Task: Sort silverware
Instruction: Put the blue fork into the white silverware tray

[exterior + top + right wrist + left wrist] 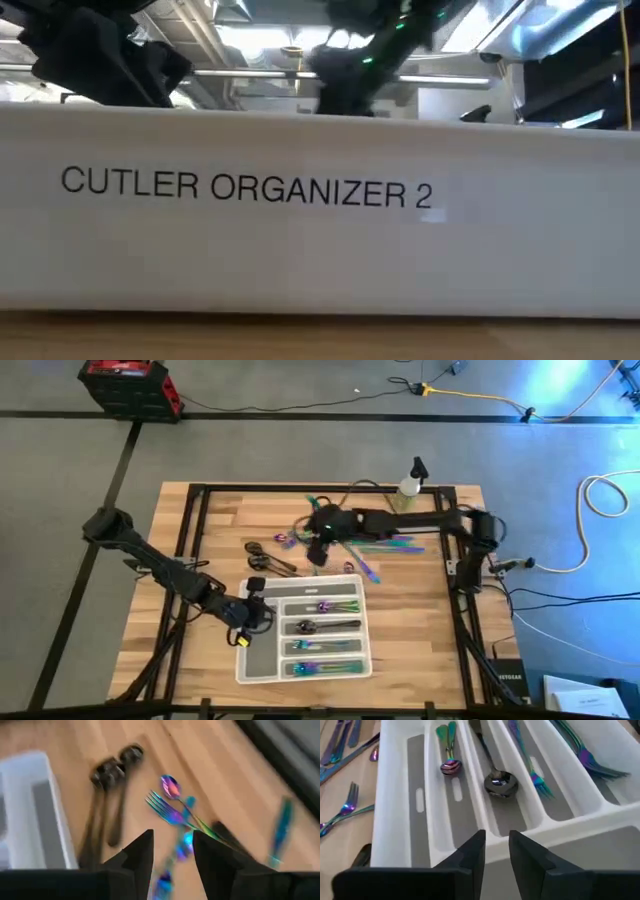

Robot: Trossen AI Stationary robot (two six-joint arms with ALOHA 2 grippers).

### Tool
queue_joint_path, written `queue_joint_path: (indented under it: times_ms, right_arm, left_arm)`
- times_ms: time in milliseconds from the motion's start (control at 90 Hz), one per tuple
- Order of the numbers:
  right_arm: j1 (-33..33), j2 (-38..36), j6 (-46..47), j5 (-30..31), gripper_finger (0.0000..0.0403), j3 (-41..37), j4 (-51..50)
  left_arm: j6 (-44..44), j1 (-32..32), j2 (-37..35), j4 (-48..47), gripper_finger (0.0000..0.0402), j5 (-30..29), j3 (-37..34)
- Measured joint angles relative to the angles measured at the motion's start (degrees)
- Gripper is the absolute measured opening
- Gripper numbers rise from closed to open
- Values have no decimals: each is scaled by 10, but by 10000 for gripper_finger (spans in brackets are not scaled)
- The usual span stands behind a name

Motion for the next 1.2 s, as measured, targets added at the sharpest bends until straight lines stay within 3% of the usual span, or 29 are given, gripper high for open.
queue_joint_path:
  times_ms: [167, 411, 689, 867, 1200]
  right_arm:
    - [-33, 100, 85, -11, 122, 98, -55]
    - [-28, 197, 157, 61, 122, 212, -191]
    - [-26, 216, 248, 49, 122, 220, -188]
    - [-26, 226, 247, 47, 122, 221, -156]
    - [-24, 231, 270, 44, 122, 220, -178]
  left_arm:
    - [-19, 0, 0, 0, 72, -20, -12]
    - [-61, 0, 0, 84, 72, -20, -95]
    - [-68, -3, 0, 146, 72, -27, -129]
    - [-29, -3, -2, 192, 72, -28, -129]
    - [-25, -3, -2, 194, 72, -33, -129]
